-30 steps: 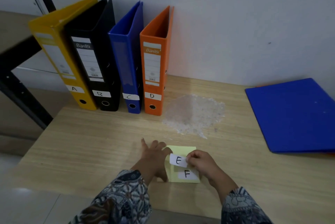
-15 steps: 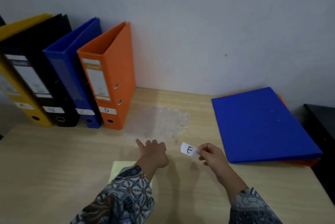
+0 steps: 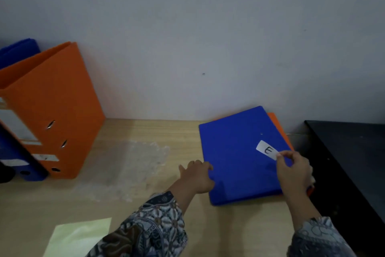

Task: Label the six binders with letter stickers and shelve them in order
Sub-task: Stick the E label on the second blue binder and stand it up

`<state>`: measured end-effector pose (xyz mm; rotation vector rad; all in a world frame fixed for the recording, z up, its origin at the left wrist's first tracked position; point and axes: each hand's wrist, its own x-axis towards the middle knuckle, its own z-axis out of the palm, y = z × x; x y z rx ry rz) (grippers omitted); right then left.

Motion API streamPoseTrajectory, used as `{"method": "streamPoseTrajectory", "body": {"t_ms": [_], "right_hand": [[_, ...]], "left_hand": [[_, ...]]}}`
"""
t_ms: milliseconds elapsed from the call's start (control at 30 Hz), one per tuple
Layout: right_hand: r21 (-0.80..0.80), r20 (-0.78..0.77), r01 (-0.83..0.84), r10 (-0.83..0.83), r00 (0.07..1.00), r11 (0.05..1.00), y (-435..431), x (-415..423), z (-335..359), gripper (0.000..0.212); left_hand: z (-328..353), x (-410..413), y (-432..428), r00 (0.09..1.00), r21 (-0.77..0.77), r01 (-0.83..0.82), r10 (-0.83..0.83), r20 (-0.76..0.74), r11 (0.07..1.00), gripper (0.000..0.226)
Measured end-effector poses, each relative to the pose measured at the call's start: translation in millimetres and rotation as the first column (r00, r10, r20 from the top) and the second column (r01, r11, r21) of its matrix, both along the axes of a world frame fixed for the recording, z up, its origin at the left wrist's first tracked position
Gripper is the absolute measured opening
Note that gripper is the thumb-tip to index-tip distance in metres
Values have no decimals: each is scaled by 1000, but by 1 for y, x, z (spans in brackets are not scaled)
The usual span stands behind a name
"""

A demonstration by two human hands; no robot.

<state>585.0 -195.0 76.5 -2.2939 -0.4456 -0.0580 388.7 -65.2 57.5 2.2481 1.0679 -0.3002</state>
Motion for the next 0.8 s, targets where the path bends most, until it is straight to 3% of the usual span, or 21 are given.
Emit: {"method": "streamPoseTrajectory", "body": {"t_ms": [100,233,400,600,800], "right_hand": [[-60,-124,7,-14,992,998,-15,37,5,6],[21,-375,-128,126,918,992,-22,66,9,8],[24,-506,-214,197,840,976,-16,82,16,8],[120,-492,-228,257,832,966,-13,83,22,9],[219,-499,-253,331,801,942,-10,56,34,9]], "left_hand": [[-7,28,-10,998,-58,34,-31,60,998,50],[-11,52,-22,995,-87,82,-77,62,993,54],[-9,63,-21,997,-147,44,-34,72,988,55],[-1,65,-18,976,-283,-80,134,175,956,53],[11,69,-23,899,-423,-168,315,305,890,47]]}}
